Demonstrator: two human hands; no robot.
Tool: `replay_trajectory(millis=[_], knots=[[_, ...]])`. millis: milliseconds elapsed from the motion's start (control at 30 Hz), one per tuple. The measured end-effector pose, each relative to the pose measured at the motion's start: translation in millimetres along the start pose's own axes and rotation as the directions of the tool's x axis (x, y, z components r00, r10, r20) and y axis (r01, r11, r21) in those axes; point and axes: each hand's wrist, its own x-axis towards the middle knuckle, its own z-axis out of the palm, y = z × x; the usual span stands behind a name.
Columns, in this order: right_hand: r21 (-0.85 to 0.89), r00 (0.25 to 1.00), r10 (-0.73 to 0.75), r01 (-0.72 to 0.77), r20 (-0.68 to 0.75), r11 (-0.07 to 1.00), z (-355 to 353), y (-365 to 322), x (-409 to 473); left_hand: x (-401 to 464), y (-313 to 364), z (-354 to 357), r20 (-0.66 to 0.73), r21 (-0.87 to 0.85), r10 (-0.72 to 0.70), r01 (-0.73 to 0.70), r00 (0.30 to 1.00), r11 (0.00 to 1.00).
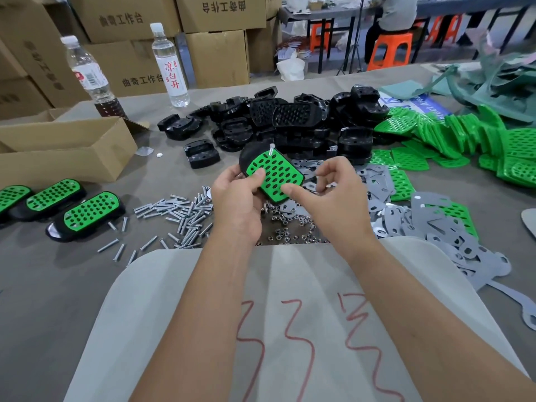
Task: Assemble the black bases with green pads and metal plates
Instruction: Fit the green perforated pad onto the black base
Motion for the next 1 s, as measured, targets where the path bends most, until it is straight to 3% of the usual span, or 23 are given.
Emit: replay_trajectory(millis=[67, 133, 300, 433, 467, 500, 533, 600, 633, 700, 867, 1000], knots=[[0.226, 0.972, 0.144, -0.185, 0.188, 0.956, -6, -3, 4, -2, 0, 1, 0.047, -0.047, -0.022, 0.024, 0.999, 0.999], [0.355, 0.922, 0.154, -0.286, 0.356, 0.89, -9, -5, 6, -5, -3, 2, 0.097, -0.06, -0.021, 0.027, 0.995, 0.998], [0.396, 0.94, 0.135, -0.258, 0.313, 0.881, -10, -5, 3, -1, 2, -3, 0.207, 0.066, 0.042, -0.057, 0.977, 0.996], [0.364, 0.936, 0.119, -0.243, 0.331, 0.899, -9, -5, 2, 4, 9, -15, 0.094, 0.27, 0.155, -0.175, 0.983, 0.947], [0.376, 0.939, 0.13, -0.252, 0.319, 0.892, -8, -5, 2, 7, 11, -19, 0.062, 0.394, 0.235, -0.24, 0.97, 0.887], [0.397, 0.943, 0.148, -0.264, 0.299, 0.879, -7, -4, 3, 11, 13, -24, 0.07, 0.572, 0.318, -0.299, 0.946, 0.764], [0.426, 0.946, 0.172, -0.28, 0.273, 0.86, -7, -3, 3, 14, 14, -30, 0.121, 0.749, 0.367, -0.328, 0.922, 0.575], [0.481, 0.947, 0.228, -0.313, 0.228, 0.819, -6, -1, 5, 15, 15, -38, 0.191, 0.948, 0.285, -0.252, 0.939, 0.193], [0.498, 0.943, 0.257, -0.33, 0.212, 0.802, -6, 0, 7, 13, 14, -40, 0.197, 0.973, 0.207, -0.217, 0.958, 0.082], [0.516, 0.934, 0.3, -0.358, 0.196, 0.778, -7, 2, 8, 11, 12, -41, 0.228, 0.973, 0.116, -0.23, 0.967, 0.007], [0.517, 0.925, 0.322, -0.38, 0.201, 0.767, -8, 3, 9, 11, 19, -43, 0.329, 0.943, 0.004, -0.328, 0.944, 0.056], [0.485, 0.922, 0.317, -0.386, 0.221, 0.785, -8, 5, 10, 9, 20, -43, 0.34, 0.939, -0.012, -0.341, 0.94, -0.039]])
